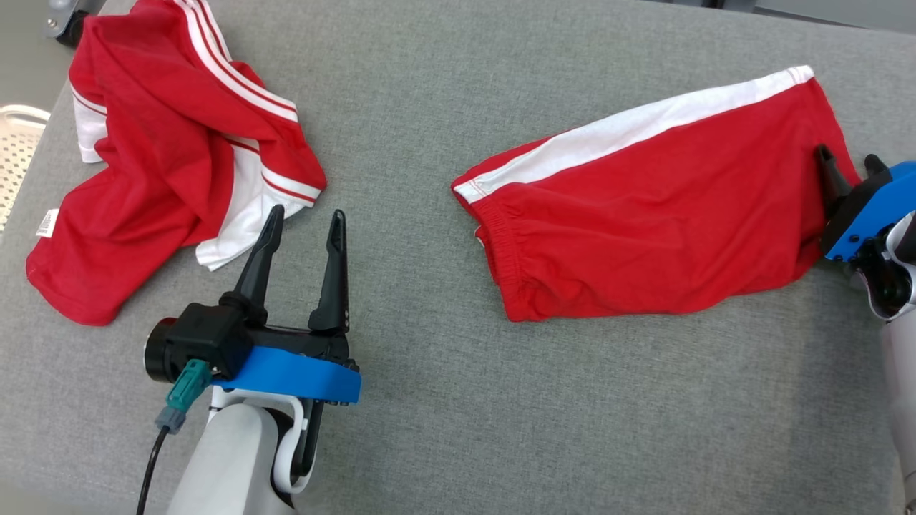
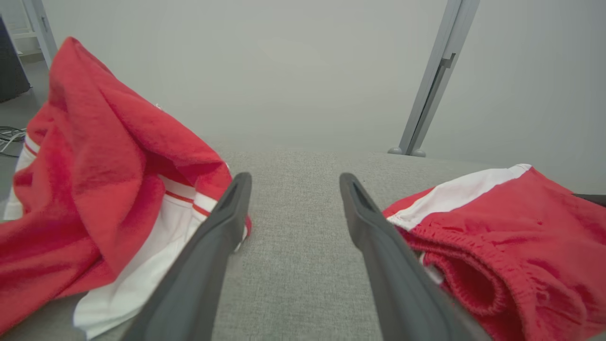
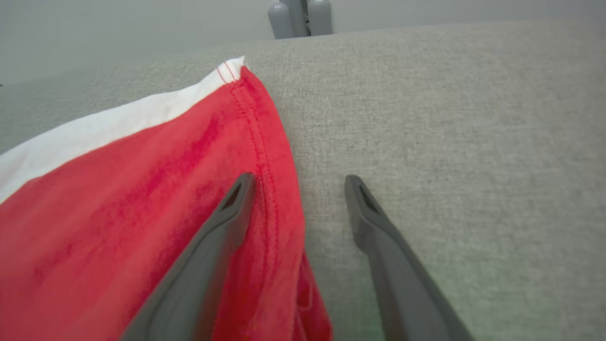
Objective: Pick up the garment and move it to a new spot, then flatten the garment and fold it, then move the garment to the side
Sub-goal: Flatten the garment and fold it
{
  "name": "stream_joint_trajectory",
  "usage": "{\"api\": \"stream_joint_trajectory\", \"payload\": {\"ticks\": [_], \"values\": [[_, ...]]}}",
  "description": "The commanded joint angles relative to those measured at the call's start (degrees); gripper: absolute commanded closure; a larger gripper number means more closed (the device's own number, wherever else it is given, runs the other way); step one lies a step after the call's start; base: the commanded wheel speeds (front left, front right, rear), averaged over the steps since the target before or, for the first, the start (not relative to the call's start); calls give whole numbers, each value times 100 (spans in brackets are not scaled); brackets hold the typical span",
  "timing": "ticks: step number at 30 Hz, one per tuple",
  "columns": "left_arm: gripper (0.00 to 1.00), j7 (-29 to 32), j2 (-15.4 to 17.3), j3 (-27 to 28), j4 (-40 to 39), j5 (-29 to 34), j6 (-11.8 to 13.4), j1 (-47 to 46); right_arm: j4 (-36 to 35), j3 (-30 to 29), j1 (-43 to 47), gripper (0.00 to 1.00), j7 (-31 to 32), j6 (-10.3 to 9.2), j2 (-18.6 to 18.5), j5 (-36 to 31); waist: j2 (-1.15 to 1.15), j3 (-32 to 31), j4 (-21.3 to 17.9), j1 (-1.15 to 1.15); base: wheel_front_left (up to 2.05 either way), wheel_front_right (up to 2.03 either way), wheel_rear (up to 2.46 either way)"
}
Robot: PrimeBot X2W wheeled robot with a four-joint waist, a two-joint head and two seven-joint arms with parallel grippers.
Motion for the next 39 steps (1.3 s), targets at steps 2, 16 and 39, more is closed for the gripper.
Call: {"api": "stream_joint_trajectory", "payload": {"ticks": [2, 16, 39], "values": [[0, -25, -43, 108, -16, 108, -53, 93, 181, -33, -101, 0, -7, 3, -15, -50, 1, 68, 66, -1, 0, 0, 0], [0, -26, -169, 395, -115, 314, -243, 206, 803, 707, -147, 99, 216, 17, 212, 46, 1, 103, 86, -1, 0, 0, 0], [0, -25, -143, 550, 130, 487, -301, 563, -229, 97, 873, 100, -755, 2, -310, 79, 1, -710, -636, -1, 0, 0, 0]]}}
